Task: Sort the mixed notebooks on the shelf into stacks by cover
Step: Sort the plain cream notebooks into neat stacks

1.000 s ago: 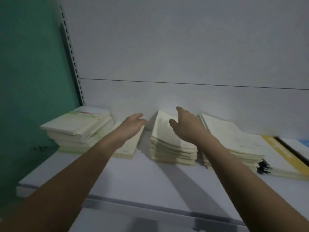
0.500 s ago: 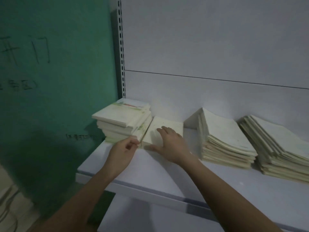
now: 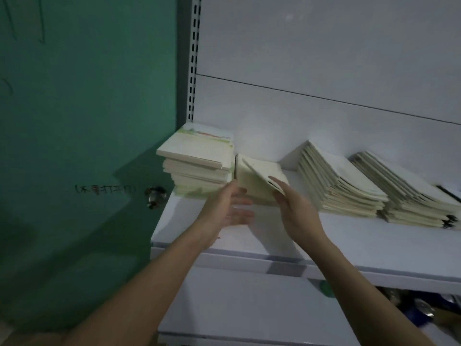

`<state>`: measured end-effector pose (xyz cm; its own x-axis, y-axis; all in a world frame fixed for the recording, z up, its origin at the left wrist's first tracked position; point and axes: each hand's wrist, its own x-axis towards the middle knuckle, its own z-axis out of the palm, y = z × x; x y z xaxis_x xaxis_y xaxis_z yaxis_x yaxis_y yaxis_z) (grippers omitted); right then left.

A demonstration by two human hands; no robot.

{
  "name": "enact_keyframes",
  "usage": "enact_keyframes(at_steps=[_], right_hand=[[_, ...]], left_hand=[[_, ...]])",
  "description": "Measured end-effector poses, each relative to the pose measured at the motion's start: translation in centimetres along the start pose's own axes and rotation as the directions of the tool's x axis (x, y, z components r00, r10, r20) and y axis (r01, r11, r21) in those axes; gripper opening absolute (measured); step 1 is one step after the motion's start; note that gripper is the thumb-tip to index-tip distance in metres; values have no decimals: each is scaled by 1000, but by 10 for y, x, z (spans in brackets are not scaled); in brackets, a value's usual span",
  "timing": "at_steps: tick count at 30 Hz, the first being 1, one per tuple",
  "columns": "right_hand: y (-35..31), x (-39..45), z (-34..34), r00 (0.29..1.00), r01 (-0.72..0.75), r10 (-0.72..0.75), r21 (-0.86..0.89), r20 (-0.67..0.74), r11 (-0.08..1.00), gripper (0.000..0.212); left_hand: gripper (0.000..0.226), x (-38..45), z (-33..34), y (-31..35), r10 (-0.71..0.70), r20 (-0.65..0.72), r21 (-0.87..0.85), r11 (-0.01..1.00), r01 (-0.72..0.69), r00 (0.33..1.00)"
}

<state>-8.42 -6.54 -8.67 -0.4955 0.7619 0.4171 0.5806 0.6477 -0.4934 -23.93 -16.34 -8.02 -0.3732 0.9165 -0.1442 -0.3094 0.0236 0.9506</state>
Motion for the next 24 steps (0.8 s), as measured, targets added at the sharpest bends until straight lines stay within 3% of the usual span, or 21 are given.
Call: enact_keyframes(at_steps=[1,3,5,7,9,11,13,15,17,20,24], right_hand=[[-5,-7,-5,995,32,-32,-12,-91,999,40],[-17,-25,-12,968,145,-167,-125,-188,981,45],[-26,-35,-15,924,265,-324,-273,-202,925,54],[-27,-36,-23,898,365,-425,-346,-114,864,56],[-29,-32,-41,934,356,-352,-99,59,929,60],[-34,-31,-56,956,102,-189,349,224,932,65],[-23,-27,-52,994,-38,-28,556,110,830,52],[-8,-17,-34,991,-104,132,437,-35,894,37],[1,-8,-13,986,-162,167,238,-2,958,35],[-3,9,7,987,-62,61,2,147,998,52],[-12,40,22,963,120,-62,-214,261,969,83]], left_hand=[[50,-1,3,8,-128,125,-159,976,147,984],[64,2,12,24,-234,339,-318,883,345,911],[56,3,26,43,-249,365,-295,883,365,897],[31,3,39,58,-241,283,-143,946,290,928],[29,7,42,68,-171,191,-4,985,175,967],[41,12,35,78,-36,159,74,997,24,987],[49,12,22,88,52,120,136,988,-69,991],[47,12,5,97,54,69,126,990,-62,996],[39,9,-10,106,24,24,86,996,-26,999],[36,3,-27,113,5,-24,64,998,-4,1000],[45,-5,-43,113,52,-49,69,996,-48,997]])
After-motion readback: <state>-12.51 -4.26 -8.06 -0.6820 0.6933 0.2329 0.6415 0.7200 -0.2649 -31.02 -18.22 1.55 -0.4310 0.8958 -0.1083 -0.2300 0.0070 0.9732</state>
